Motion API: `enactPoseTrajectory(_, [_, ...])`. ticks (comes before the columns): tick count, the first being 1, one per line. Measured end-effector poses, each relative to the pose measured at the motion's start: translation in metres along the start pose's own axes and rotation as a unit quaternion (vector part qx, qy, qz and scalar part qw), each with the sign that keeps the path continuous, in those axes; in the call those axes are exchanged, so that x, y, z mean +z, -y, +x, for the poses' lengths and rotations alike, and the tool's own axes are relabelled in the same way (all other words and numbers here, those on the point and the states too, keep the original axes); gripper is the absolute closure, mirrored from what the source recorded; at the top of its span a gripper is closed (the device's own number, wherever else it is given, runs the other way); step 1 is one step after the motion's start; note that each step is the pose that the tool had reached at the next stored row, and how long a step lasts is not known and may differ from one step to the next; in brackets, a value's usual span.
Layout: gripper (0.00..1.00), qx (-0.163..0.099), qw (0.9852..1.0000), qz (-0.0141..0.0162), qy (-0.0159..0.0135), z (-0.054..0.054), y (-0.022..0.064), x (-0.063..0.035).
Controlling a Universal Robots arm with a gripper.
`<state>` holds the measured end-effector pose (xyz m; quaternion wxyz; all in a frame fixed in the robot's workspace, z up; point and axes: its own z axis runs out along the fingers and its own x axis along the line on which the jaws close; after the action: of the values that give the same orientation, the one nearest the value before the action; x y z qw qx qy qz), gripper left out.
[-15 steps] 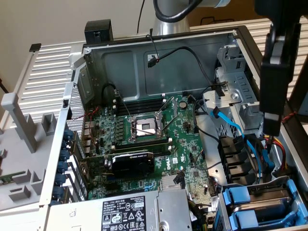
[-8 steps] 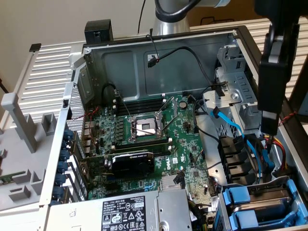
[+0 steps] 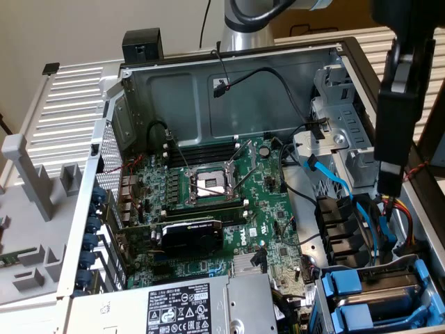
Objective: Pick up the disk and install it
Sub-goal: 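Insert the first disk wire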
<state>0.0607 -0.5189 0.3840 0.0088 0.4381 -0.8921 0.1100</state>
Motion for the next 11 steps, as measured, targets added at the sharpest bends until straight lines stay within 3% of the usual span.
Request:
enactPoseTrajectory(4, [0.35, 0.001, 1.0000, -0.0025, -0.0020, -0.0029, 0.0022, 0.0054])
enactPoseTrajectory(11, [0.35, 0.005, 1.0000, -0.0033, -0.0031, 0.0007, 0.0072, 0.0101])
